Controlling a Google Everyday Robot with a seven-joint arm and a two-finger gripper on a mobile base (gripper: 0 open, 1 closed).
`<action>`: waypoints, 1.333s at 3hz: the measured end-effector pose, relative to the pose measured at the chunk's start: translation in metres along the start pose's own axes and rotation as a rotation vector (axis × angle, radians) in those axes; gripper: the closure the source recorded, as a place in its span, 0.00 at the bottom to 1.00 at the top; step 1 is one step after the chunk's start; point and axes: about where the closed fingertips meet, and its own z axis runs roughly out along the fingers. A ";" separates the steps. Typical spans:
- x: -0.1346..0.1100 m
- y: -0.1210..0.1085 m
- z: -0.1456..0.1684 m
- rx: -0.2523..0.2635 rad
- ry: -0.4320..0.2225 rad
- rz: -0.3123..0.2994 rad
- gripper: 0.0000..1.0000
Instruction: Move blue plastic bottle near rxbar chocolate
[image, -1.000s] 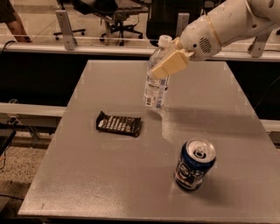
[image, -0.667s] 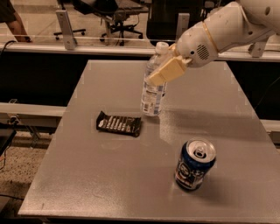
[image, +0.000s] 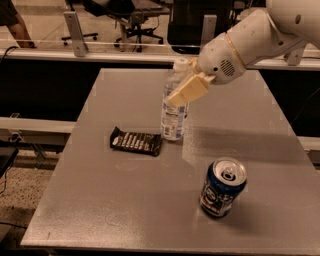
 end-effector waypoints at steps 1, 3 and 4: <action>0.001 0.005 0.003 -0.002 0.017 -0.015 0.35; 0.000 0.008 0.007 -0.010 0.015 -0.020 0.00; 0.000 0.008 0.007 -0.010 0.015 -0.020 0.00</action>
Offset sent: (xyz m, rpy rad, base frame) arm -0.0092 0.0030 -0.0049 -0.0138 -0.0079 0.0178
